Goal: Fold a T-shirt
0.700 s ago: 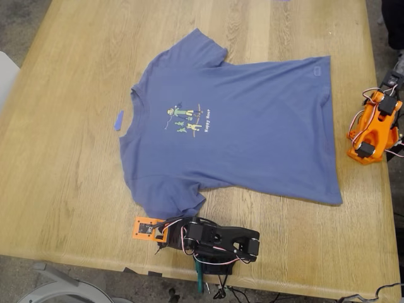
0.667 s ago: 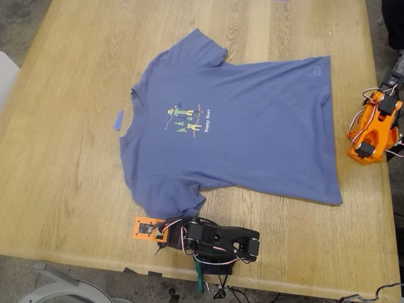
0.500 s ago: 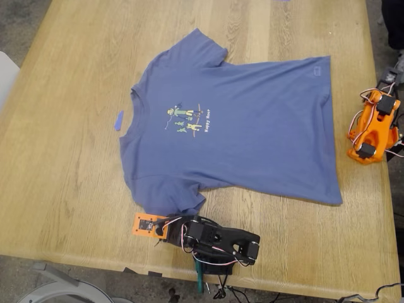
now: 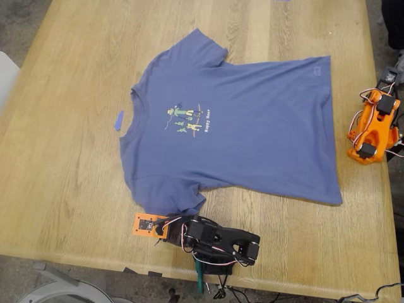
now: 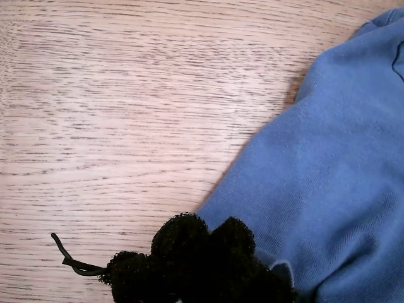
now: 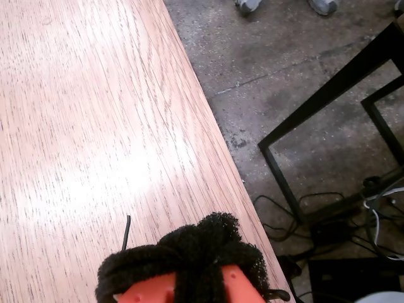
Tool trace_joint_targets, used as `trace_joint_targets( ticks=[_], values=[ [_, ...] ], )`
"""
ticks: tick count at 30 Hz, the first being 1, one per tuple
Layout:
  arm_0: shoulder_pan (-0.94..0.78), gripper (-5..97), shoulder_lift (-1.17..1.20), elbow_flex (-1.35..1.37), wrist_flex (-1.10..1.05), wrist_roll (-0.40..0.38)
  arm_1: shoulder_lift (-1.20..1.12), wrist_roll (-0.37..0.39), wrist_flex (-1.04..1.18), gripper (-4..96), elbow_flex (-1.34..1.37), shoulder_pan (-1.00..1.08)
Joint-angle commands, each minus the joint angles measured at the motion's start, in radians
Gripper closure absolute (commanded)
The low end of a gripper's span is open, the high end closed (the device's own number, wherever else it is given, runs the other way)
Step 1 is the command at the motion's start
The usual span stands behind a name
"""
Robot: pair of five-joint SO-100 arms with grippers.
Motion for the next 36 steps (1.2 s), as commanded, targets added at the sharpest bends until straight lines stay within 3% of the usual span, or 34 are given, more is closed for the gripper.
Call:
trace_joint_targets(
  ticks=[1,11,18,26,36],
  values=[
    [0.003,92,0.115,-0.009,-0.025,-0.009,0.009,0.000,-0.014,91.1,0.066,0.000],
    [0.002,92,0.115,-0.009,-0.034,-0.008,0.009,0.002,-0.087,91.1,0.066,-0.041],
    [-0.018,90,0.115,-0.021,-0.104,0.028,0.009,-0.009,0.025,91.1,0.021,-0.058],
    [0.020,71,0.114,-0.166,0.035,0.035,0.008,0.000,0.192,89.2,-0.167,-0.144],
    [0.106,64,-0.087,-0.532,0.186,0.054,-0.067,0.021,0.347,81.8,-0.526,-0.206]
  ],
)
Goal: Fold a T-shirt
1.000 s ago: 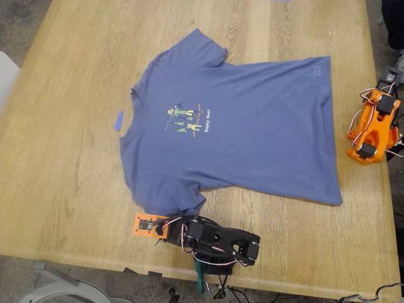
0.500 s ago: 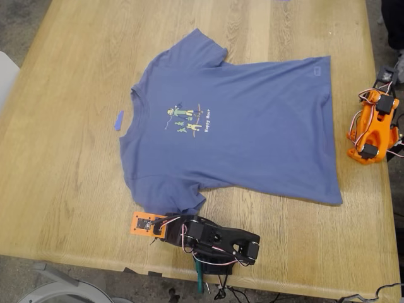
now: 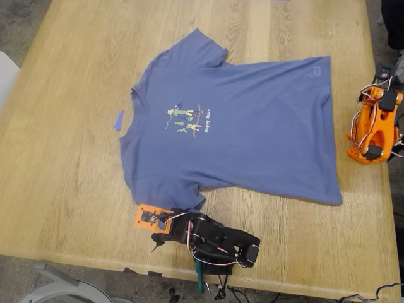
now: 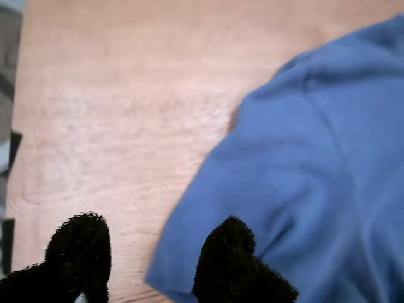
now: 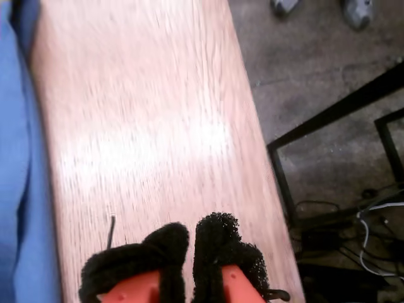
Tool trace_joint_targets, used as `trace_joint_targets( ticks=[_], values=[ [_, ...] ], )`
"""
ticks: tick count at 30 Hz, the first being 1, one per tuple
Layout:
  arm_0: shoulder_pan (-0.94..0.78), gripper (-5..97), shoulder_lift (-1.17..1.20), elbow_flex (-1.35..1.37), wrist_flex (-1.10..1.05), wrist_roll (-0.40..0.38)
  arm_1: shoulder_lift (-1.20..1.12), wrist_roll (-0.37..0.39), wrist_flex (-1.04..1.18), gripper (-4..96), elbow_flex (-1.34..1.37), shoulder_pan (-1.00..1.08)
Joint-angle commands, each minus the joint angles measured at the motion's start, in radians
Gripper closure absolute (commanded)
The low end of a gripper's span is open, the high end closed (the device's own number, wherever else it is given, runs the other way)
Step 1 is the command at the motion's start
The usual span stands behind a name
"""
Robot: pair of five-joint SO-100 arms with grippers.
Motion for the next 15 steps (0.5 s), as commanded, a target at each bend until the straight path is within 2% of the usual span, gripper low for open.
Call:
trace_joint_targets(
  ticks=[1,7,12,15],
  values=[
    [0.040,64,-0.104,-0.236,0.020,0.011,-0.055,0.008,0.018,81.7,-0.149,-0.037],
    [0.158,62,-0.380,-0.565,0.124,0.035,-0.170,0.018,0.152,78.2,-0.430,-0.255],
    [0.318,58,-0.502,-0.657,0.104,0.058,-0.267,0.025,0.176,74.3,-0.618,-0.506],
    [0.479,55,-0.548,-0.670,0.018,0.072,-0.380,0.028,0.141,73.9,-0.736,-0.695]
  ],
)
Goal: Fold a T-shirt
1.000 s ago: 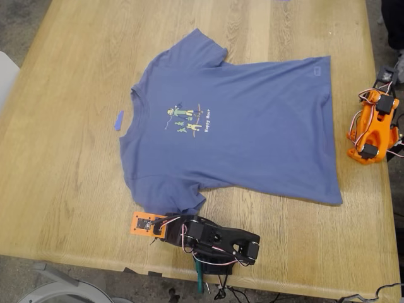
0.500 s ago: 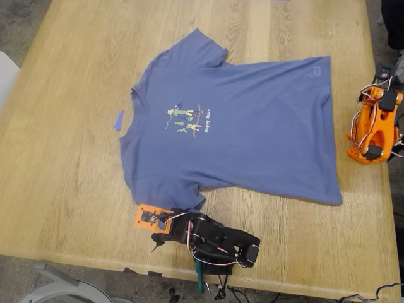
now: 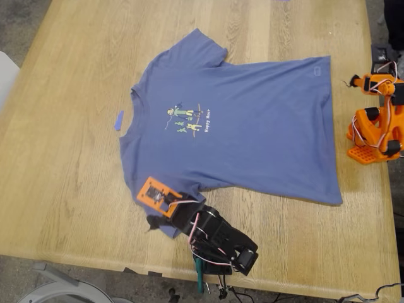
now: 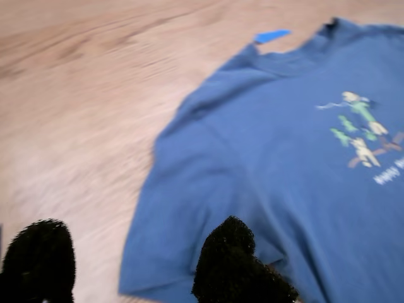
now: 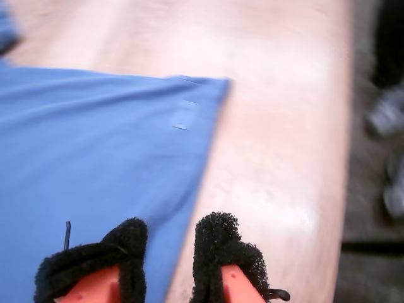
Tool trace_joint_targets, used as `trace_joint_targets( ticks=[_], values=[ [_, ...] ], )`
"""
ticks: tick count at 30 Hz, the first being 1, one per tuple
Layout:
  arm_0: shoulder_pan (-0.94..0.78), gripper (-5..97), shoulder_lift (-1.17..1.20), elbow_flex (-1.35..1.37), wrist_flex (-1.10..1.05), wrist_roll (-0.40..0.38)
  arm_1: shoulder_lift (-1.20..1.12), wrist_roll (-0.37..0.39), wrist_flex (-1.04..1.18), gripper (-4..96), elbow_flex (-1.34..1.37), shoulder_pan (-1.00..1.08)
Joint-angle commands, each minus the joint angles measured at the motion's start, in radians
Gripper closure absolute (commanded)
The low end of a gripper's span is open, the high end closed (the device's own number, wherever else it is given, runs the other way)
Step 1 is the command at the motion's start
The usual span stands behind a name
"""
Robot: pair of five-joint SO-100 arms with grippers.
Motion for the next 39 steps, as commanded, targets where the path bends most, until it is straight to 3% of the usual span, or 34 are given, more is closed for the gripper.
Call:
trace_joint_targets(
  ticks=[1,5,10,16,20,31,39],
  values=[
    [0.163,55,-0.078,-0.092,-0.110,0.015,-0.106,0.003,-0.029,73.7,-0.141,-0.149],
    [0.281,55,-0.178,-0.081,-0.278,0.017,-0.261,0.002,-0.029,71.6,-0.287,-0.342],
    [0.284,56,-0.328,-0.084,-0.400,0.025,-0.476,0.021,-0.034,71.8,-0.456,-0.606],
    [0.296,54,-0.499,-0.083,-0.472,0.043,-0.744,0.028,-0.242,72.3,-0.572,-0.828],
    [0.305,54,-0.641,-0.087,-0.664,0.054,-0.930,0.031,-0.341,72.4,-0.673,-0.939],
    [0.225,55,-1.032,-0.095,-1.264,0.092,-1.324,0.038,-0.489,72.5,-0.974,-1.072],
    [0.209,55,-1.350,-0.308,-1.436,0.097,-1.574,0.040,-0.594,72.5,-1.127,-1.108]
  ],
)
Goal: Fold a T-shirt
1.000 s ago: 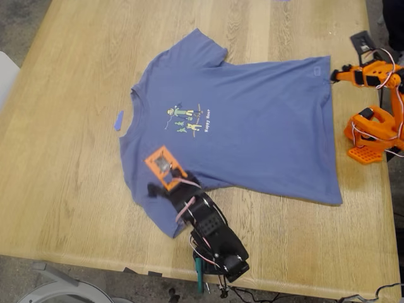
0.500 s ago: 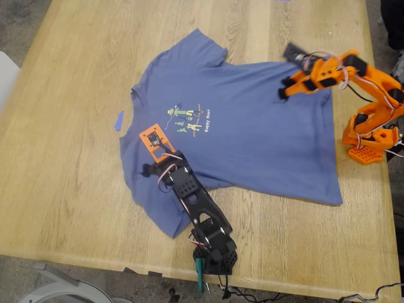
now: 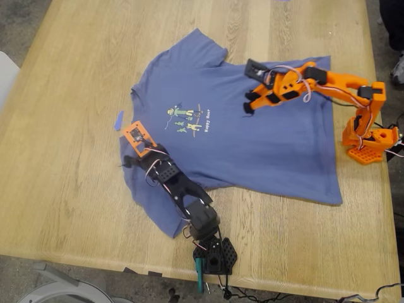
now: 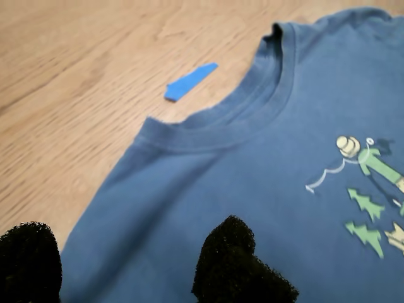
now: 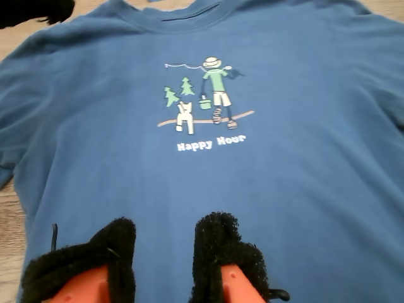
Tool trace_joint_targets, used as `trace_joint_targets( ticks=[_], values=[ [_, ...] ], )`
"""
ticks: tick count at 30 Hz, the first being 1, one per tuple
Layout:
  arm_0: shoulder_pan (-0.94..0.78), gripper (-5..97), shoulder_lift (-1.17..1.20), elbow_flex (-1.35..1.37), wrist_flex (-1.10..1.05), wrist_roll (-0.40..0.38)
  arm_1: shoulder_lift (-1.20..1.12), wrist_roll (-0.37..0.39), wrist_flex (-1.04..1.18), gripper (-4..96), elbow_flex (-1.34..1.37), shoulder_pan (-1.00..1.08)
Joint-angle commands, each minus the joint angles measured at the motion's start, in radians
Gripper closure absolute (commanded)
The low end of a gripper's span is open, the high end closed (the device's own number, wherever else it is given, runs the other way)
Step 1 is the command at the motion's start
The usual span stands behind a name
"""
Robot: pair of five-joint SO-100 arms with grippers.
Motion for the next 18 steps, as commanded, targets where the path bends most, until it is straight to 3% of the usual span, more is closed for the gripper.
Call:
trace_joint_targets(
  ticks=[1,10,13,18],
  values=[
    [-0.012,55,-0.089,-0.210,-0.092,0.014,-0.043,0.005,-0.034,72.5,-0.083,-0.012],
    [-0.049,54,-0.396,-0.500,-0.155,0.025,-0.256,0.009,0.051,72.7,-0.357,-0.017],
    [-0.055,54,-0.476,-0.560,-0.179,0.021,-0.394,0.012,0.130,72.7,-0.588,-0.021],
    [-0.043,54,-0.601,-0.673,-0.187,0.017,-0.769,0.012,0.397,72.7,-1.200,-0.041]
  ],
)
